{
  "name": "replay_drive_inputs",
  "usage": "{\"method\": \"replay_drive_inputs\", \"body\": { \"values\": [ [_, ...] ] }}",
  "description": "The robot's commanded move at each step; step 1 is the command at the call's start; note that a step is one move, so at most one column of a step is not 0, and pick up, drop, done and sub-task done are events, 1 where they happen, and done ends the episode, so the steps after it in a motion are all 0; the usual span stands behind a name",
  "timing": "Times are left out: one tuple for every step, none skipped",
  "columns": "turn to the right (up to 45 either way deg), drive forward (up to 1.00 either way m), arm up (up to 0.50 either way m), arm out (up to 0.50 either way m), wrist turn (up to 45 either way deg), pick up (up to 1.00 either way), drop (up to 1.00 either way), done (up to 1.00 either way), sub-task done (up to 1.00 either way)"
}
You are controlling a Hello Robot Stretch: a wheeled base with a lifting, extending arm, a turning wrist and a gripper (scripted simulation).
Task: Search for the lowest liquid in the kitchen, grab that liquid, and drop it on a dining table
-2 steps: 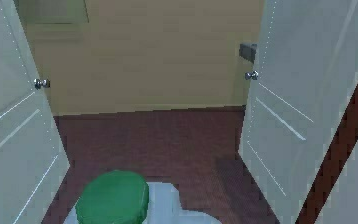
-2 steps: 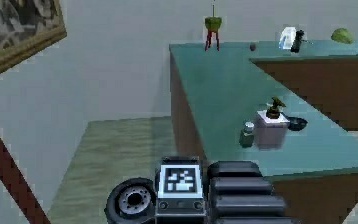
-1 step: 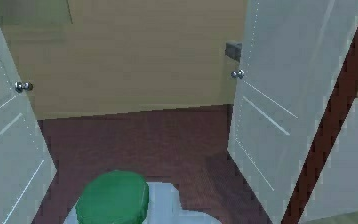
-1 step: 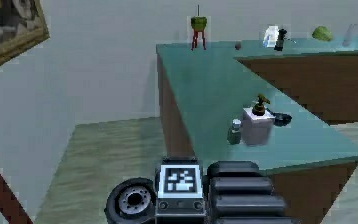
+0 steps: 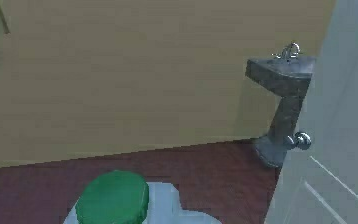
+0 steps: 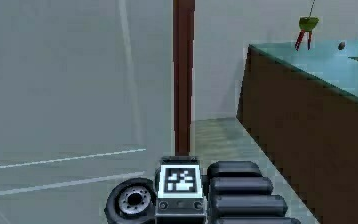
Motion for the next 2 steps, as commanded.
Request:
{"method": "replay_drive_inputs", "body": {
  "values": [
    [0.0,1.0,0.0,0.0,0.0,0.0,0.0,0.0,0.0],
    [12.0,0.0,0.0,0.0,0.0,0.0,0.0,0.0,0.0]
  ]
}}
